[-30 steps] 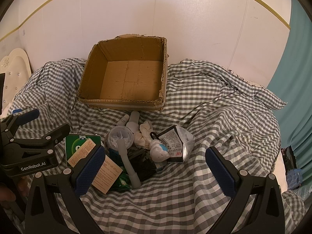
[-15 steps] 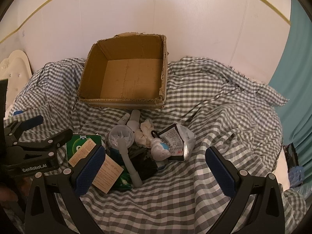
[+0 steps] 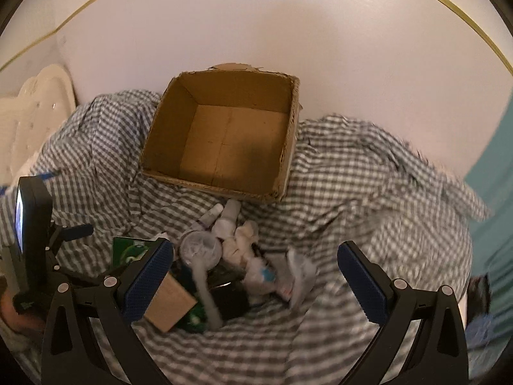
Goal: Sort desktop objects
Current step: 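Reach the left tool to the beige medicine box while the right tool approaches the blister pack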
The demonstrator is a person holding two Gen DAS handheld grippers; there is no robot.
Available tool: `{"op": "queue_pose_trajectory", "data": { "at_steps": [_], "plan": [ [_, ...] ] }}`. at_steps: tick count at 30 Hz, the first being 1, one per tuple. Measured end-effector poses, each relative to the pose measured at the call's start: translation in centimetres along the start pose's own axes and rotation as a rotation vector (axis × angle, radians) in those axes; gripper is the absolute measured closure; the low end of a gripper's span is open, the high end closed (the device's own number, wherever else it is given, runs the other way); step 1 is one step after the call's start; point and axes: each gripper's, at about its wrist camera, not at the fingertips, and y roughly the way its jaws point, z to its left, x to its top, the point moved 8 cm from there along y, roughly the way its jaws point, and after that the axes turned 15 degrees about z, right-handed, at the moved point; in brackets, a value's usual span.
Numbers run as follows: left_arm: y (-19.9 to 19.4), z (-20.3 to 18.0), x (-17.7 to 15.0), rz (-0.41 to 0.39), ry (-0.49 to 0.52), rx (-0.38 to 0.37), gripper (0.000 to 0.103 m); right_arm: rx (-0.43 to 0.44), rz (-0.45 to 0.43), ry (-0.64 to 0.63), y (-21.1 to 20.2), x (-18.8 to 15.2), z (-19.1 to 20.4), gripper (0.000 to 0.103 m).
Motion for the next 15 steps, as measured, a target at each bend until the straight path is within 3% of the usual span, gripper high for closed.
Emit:
{"op": "queue_pose_trajectory", "data": {
  "at_steps": [4,5,7,10,13,15],
  "plan": [
    [1.1,-1.4,-0.5,0.037,0.051,-0.023,0.0,0.075,0.11,-0.106,2.6,-0.1,0.2,0.0],
    [1.1,-1.7,-0.5,0.034,0.061,-0.037,0.0,0.169,0.253,-0.198,2.9,-0.6,1.5,0.0],
    [0.6,-2.5,-0.5,0.014,0.08,-0.068,0.0,0.225,0.306,-0.174,3.9,-1.6,1.4,0.0],
    [0.2,-3.6,-0.6,0.01,0.12,-0.116,0.005,0.265,0.341,-0.144,4.4,-2.1,1.1,0.0],
    [1.6,-4.5,-1.2,0.088,0.146,-0.145,0.019,0.272,0.333,-0.134,4.2,-1.8,0.7,0.0],
    [2.5,-4.5,-1.3,0.124,0.139,-0.135,0.021,0.277,0.335,-0.13,4.2,-1.7,0.7,0.0]
  ]
}}
